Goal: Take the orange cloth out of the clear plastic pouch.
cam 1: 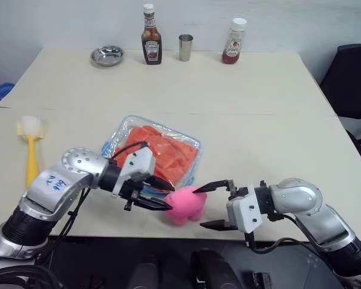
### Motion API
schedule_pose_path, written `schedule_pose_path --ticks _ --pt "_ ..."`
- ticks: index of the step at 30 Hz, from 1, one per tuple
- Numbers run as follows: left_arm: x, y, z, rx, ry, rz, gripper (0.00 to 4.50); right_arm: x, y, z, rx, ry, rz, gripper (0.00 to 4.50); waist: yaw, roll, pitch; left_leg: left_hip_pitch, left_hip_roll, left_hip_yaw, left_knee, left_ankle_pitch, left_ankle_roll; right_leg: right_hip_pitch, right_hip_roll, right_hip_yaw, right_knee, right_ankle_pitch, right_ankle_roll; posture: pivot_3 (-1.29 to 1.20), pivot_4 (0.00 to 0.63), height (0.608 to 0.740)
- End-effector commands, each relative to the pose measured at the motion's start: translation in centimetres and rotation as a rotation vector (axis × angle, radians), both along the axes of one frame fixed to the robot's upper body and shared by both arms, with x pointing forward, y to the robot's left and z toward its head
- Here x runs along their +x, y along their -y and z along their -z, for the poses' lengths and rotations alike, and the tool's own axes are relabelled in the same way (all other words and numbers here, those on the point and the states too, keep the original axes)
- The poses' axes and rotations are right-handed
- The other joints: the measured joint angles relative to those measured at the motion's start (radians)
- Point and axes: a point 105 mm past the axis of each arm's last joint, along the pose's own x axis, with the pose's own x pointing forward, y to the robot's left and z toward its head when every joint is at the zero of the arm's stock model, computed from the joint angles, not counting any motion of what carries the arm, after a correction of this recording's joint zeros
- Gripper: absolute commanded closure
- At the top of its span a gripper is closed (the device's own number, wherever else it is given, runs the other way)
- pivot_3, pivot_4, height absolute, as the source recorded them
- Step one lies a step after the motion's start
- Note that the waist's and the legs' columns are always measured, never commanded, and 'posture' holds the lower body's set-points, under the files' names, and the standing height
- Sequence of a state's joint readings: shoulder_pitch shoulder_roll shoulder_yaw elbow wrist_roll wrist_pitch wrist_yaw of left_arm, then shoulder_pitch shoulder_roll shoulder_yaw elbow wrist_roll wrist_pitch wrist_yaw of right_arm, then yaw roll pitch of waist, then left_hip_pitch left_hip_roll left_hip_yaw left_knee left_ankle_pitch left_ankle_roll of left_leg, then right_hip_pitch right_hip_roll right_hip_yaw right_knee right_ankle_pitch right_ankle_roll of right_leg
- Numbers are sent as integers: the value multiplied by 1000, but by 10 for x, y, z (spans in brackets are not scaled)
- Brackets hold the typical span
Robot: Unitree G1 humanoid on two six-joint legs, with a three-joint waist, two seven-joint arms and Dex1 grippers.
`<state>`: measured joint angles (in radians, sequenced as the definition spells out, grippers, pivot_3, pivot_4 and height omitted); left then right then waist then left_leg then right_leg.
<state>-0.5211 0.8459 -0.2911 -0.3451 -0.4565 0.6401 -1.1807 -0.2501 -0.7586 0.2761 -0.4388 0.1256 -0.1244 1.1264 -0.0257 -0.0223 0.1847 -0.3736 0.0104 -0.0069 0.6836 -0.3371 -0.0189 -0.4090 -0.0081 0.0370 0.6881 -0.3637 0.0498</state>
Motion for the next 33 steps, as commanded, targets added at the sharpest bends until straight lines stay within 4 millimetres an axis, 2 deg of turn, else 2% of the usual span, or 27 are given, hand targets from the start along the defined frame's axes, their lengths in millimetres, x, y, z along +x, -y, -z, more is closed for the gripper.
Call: schedule_pose_path --ticks 1,3,6,8,10,11,14,17,21,28,29,30,33 --pt "1 1 5 32 30 28 2108 -5 1 -23 53 45 13 397 -3 0 0 0 0 0 0 0 0 0 0 0 0 0 0 0 150 740" --pt "-1 1 7 34 9 33 2108 -2 5 -35 84 36 51 397 -2 0 0 0 0 0 0 0 0 0 0 0 0 0 0 0 150 740" --pt "-2 -2 12 43 13 32 2108 22 26 -56 88 53 162 397 -1 0 0 0 0 0 0 0 0 0 0 0 0 0 0 0 150 740" --pt "-1 -1 11 29 22 28 2108 41 36 -50 5 110 190 397 -3 0 0 1 0 0 0 0 1 1 0 0 0 0 0 0 150 740" --pt "0 0 9 5 27 8 2495 50 38 -41 -52 158 166 355 -2 0 0 2 0 0 0 -2 3 1 0 0 0 0 0 0 150 740" --pt "0 1 8 -12 27 5 2663 55 34 -34 -75 179 137 355 -2 0 0 2 0 0 -1 -2 4 1 0 0 0 0 0 0 150 740" --pt "-3 1 5 -36 25 7 3564 68 18 -20 -110 234 60 355 -6 0 0 2 0 1 -1 -2 3 1 0 1 0 0 0 0 150 740" --pt "-6 0 2 -46 13 8 4461 79 -1 -17 -94 266 0 355 -13 0 0 2 1 3 0 -1 1 -1 1 2 1 0 0 0 150 740" --pt "-17 -3 -1 -42 -19 18 4484 84 -20 -19 -78 288 -74 355 -11 0 0 2 1 3 0 0 0 -1 0 2 1 0 0 0 150 740" --pt "-20 -2 -4 -56 -11 -13 4484 82 -32 -12 -86 284 -154 355 -4 0 0 1 1 2 0 0 0 0 -1 1 1 0 0 0 150 740" --pt "-21 -2 -4 -57 -10 -16 4500 83 -33 -12 -86 284 -156 769 -5 0 0 1 1 2 0 0 0 0 -1 1 1 0 0 0 150 740" --pt "-21 -2 -4 -58 -8 -19 4500 84 -34 -11 -87 284 -160 962 -5 0 0 1 1 2 0 0 0 0 -1 1 1 0 0 0 150 740" --pt "-21 -1 -5 -61 -1 -29 4500 85 -36 -10 -92 286 -174 1927 -6 0 0 1 1 2 0 0 0 0 -1 1 1 0 0 0 150 740"
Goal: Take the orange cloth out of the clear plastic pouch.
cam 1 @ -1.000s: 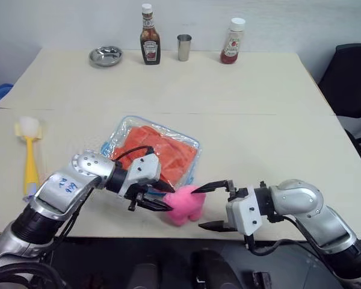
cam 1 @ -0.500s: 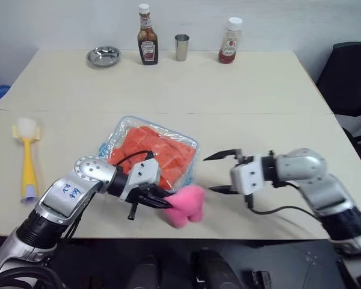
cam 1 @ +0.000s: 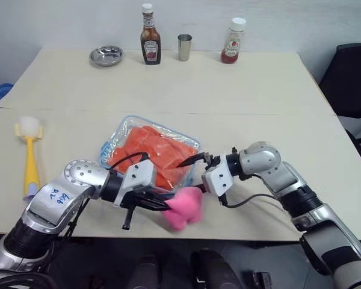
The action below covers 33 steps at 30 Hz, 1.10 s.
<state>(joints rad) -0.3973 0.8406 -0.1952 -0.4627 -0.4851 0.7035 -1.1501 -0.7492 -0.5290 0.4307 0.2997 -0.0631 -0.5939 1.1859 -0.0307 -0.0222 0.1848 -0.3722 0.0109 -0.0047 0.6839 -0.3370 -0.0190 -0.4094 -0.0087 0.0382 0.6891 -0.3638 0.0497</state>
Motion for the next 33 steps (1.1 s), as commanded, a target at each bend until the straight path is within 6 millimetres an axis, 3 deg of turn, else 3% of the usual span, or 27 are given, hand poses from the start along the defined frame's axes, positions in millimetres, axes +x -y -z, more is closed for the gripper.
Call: schedule_pose_path --ticks 1,7,16,25,33 --pt "-4 2 -8 -20 28 9 4500 -1 -6 -7 5 43 -44 2254 -2 0 0 0 0 0 0 0 0 0 0 0 0 0 0 0 150 740" --pt "-3 3 -9 -30 35 -3 4500 2 -9 -6 -14 40 -51 4446 -4 0 0 0 0 0 0 0 0 0 0 0 0 0 0 0 150 740" --pt "1 -1 -11 -41 32 -42 4500 7 -3 -2 -46 51 -44 4483 -3 0 0 0 0 0 0 0 0 0 0 0 0 0 0 0 150 740" --pt "1 -47 -10 -7 13 -218 4500 29 33 -19 -84 117 43 4483 -7 0 0 0 0 0 -1 0 0 0 0 0 0 0 0 0 150 740" --pt "-2 -84 -4 -10 8 -424 4500 30 65 -24 -122 159 69 4483 -7 0 0 0 0 0 -1 -2 3 0 0 0 -1 0 0 0 150 740"
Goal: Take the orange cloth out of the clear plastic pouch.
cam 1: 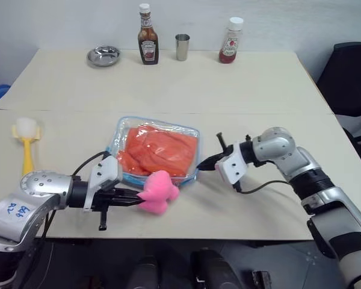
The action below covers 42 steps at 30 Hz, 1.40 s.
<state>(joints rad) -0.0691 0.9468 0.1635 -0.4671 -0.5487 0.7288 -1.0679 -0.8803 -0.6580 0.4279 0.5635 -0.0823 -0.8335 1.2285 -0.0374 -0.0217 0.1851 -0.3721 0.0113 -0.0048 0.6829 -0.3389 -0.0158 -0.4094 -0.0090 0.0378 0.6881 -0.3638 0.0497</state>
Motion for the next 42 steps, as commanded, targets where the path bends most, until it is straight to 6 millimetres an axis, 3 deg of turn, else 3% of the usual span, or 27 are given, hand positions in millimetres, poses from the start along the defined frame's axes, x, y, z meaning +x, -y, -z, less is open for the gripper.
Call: schedule_pose_path --ticks 1,9,13,16,18,23,27,31,37,41,42 --pt "-1 -15 -9 -2 42 -73 4500 2 16 -14 22 49 17 4483 0 0 0 0 0 0 0 0 0 0 0 0 0 0 0 0 150 740" --pt "-6 -68 -17 -19 44 -292 4500 -5 38 -14 11 68 25 4483 0 0 0 0 0 0 -1 -1 1 0 0 0 0 0 0 0 150 740" --pt "-3 -110 -27 -3 63 -433 4500 -14 53 -14 6 60 20 4483 0 1 0 0 0 0 -1 -1 2 0 0 -1 -1 0 0 0 150 740" --pt "5 -123 -36 -5 90 -473 4500 -19 61 -11 -12 46 19 4483 0 1 0 0 0 0 -1 -1 2 0 -1 -1 -1 0 0 0 150 740" --pt "9 -126 -36 -2 99 -478 4500 -19 63 -9 -18 42 21 4483 0 1 0 0 0 0 -1 -1 2 1 -1 -1 -1 0 0 0 150 740" --pt "12 -100 -18 -14 58 -401 4500 -15 58 -10 17 32 44 4483 0 1 1 0 0 0 -1 -1 2 0 -1 -1 -1 0 0 0 150 740" --pt "14 -93 -13 -26 44 -402 4500 -12 59 -11 36 20 75 4483 -4 1 1 0 0 0 -1 -1 2 0 -1 -1 -1 0 0 0 150 740" --pt "13 -95 -13 -63 18 -423 3543 -15 67 -12 80 -28 142 3605 -4 1 1 0 0 0 -2 -1 2 0 -1 -1 -1 0 0 0 150 740" --pt "17 -109 -26 -138 33 -537 1696 -30 71 -24 248 -116 275 1512 3 1 1 0 0 0 -2 -1 2 0 -1 -1 -1 0 0 0 150 740" --pt "21 -105 -53 -204 79 -532 1690 -45 68 -34 361 -222 361 162 9 1 1 0 0 -1 -1 -1 2 1 -1 -2 0 0 0 0 150 740" --pt "22 -106 -60 -209 94 -532 1690 -48 66 -36 380 -245 377 162 9 1 1 0 0 -1 -1 -1 2 1 -1 -2 0 0 0 0 150 740"
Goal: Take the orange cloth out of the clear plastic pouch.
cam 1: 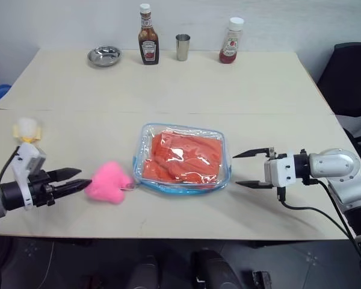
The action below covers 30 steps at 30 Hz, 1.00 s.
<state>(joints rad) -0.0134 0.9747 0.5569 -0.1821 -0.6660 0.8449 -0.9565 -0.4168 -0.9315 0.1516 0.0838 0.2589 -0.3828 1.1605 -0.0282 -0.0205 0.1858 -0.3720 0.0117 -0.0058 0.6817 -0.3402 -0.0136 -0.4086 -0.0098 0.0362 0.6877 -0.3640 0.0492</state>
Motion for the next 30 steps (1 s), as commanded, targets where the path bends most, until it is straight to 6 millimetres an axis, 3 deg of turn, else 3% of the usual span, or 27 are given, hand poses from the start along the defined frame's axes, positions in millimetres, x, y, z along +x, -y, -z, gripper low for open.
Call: schedule_pose_path --ticks 1,4,6,9,13,16,21,27,30 --pt "1 -2 -32 -8 89 -1 1690 -11 -5 -27 103 -17 50 162 0 0 0 0 0 0 0 0 0 0 0 0 0 0 0 0 150 740" --pt "8 15 -64 32 182 73 1690 -25 -12 -35 182 -118 89 162 1 0 0 0 0 -1 0 0 0 0 0 0 -1 0 0 0 150 740" --pt "12 56 -82 72 259 241 1690 -39 -18 -37 231 -245 87 162 9 0 0 -1 0 -2 0 0 -1 0 0 -1 -1 0 0 0 150 740" --pt "14 104 -64 309 313 481 1690 -61 -25 -38 264 -407 70 162 15 1 0 0 -2 -3 0 0 -1 4 -1 -2 -4 0 0 0 150 740" --pt "23 139 -35 519 376 695 1690 -74 -31 -40 322 -519 75 162 10 1 0 1 -1 -2 -1 1 -3 6 0 -1 -8 0 0 0 150 740" --pt "26 146 -12 657 397 831 1690 -77 -34 -37 332 -532 93 162 0 0 0 1 -1 -2 -1 0 -1 6 2 -1 -8 0 0 0 150 740" --pt "35 142 11 753 402 908 1690 -78 -33 -31 351 -518 148 162 2 0 0 1 0 -2 -1 0 -1 6 2 -1 -7 0 0 0 150 740" --pt "38 148 21 726 405 942 1690 -78 -32 -26 355 -495 192 162 6 0 0 0 0 -2 0 -1 1 6 1 -1 -7 0 0 0 150 740" --pt "45 153 25 713 433 932 2336 -78 -31 -25 351 -485 205 114 6 0 0 0 -1 -2 1 -1 1 6 1 -1 -7 0 0 0 150 740"
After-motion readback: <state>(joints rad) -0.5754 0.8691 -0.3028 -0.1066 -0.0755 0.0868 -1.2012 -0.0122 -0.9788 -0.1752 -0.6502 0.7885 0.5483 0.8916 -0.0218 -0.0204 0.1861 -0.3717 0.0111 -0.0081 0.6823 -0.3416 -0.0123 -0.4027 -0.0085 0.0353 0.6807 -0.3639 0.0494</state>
